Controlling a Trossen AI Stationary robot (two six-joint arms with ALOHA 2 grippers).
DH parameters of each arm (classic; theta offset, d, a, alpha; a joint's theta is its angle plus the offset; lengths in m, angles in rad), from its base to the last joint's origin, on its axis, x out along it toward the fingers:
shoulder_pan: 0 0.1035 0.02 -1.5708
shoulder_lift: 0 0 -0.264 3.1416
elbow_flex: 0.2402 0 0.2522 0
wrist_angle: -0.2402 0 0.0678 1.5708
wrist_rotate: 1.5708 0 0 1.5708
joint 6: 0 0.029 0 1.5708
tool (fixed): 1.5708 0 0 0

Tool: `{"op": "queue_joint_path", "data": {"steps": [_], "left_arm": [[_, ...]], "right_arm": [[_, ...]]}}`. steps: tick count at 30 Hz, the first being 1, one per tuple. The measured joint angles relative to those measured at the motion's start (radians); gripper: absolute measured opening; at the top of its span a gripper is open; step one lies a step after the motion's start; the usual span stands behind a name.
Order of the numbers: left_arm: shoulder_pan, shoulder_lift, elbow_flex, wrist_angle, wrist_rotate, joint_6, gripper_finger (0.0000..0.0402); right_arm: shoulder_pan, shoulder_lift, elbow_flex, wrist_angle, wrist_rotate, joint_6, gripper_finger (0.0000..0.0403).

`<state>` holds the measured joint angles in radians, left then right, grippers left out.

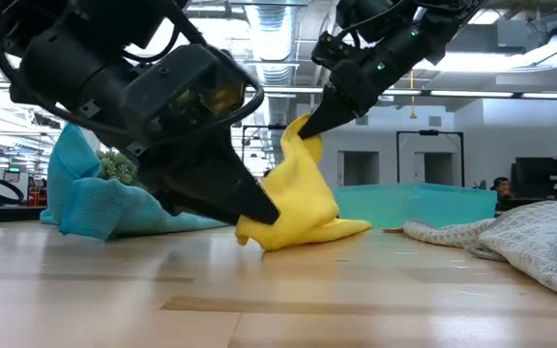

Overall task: Fold microfiber towels
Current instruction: Fold the yellow towel

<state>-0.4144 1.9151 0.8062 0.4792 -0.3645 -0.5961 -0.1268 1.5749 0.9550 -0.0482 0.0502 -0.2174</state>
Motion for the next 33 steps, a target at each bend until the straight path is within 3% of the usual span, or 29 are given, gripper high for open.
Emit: {"op": "queue_joint_path", "data": {"steps": [6, 13, 22, 28, 33], "left_arm": [[0.0, -0.005, -0.001, -0.003, 0.002, 0.002, 0.0016], [0.0, -0.056, -0.002, -0.096, 0.03, -0.031, 0.0002], [-0.004, -0.418, -0.002, -0.515, 0.0, -0.028, 0.0001], [-0.011, -0.702, -0.001, -0.772, 0.012, -0.065, 0.0], [-0.018, -0.883, -0.001, -0.823, 0.025, -0.103, 0.0]], "right_arm": [[0.002, -0.004, 0.0, -0.005, 0.0, 0.001, 0.0015], [0.011, -0.086, 0.0, -0.008, 0.0, 0.052, 0.0015], [0.11, -0.318, 0.0, -0.128, 0.026, 0.171, 0.0014], [0.265, -0.454, 0.0, -0.203, 0.178, 0.236, 0.0012], [0.412, -0.523, 0.0, -0.196, 0.334, 0.274, 0.0012]]}}
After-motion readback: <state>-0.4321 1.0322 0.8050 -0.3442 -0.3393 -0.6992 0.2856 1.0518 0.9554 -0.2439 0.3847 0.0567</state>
